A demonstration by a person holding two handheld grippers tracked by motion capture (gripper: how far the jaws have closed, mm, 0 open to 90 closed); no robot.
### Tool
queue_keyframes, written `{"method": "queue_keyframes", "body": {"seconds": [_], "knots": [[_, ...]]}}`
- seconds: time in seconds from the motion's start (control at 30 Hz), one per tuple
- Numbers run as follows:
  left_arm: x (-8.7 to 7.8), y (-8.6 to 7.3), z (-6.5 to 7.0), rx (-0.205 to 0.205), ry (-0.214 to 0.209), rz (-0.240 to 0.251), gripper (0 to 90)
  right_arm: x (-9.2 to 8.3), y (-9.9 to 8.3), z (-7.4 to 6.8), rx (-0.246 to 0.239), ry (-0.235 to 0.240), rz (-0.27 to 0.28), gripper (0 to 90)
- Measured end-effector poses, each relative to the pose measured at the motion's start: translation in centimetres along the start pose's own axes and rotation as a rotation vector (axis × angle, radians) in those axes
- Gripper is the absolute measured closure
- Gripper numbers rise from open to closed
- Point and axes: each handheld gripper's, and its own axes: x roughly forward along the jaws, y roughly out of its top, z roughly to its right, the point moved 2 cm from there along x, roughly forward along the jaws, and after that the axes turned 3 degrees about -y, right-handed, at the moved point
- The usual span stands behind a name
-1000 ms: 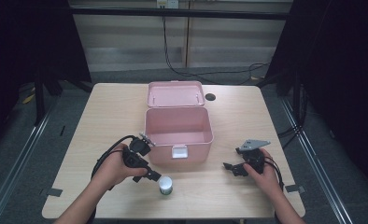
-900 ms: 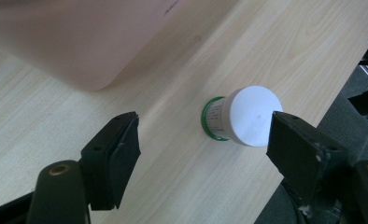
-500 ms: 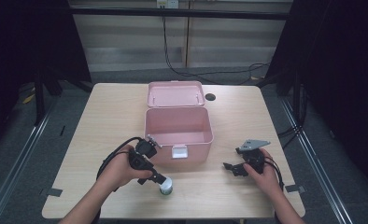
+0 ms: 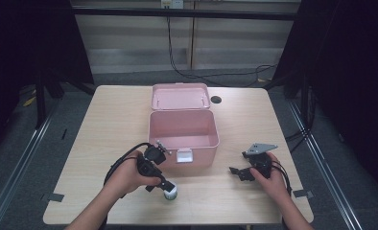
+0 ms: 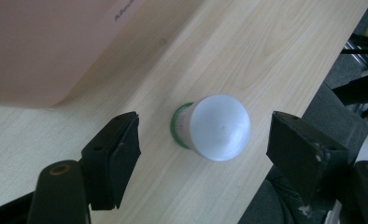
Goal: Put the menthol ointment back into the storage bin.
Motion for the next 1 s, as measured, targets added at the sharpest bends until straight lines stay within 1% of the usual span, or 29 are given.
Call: {"method": "queue_keyframes", "body": {"seconds": [0.27,0.33,0.43,0.6,0.7,0.83,1.0], "knots": [[0.4,0.3,0.4,0.013,0.002,-0.024,25.2,0.0,0.0,0.0,0.0,0.0,0.0,13.9],[0.4,0.4,0.5,0.029,0.001,-0.031,25.3,0.0,0.0,0.0,0.0,0.0,0.0,13.9],[0.6,0.5,0.7,0.022,-0.003,-0.031,25.3,0.0,0.0,0.0,0.0,0.0,0.0,14.0],[1.0,0.4,0.9,0.025,-0.008,-0.048,25.4,0.0,0.0,0.0,0.0,0.0,0.0,13.9],[1.2,0.5,0.8,0.036,-0.002,-0.065,25.5,0.0,0.0,0.0,0.0,0.0,0.0,13.9],[1.7,0.5,0.8,0.03,0.002,-0.067,25.8,0.0,0.0,0.0,0.0,0.0,0.0,13.9],[2.2,0.4,0.7,0.038,0.009,-0.083,27.1,0.0,0.0,0.0,0.0,0.0,0.0,13.9]]}}
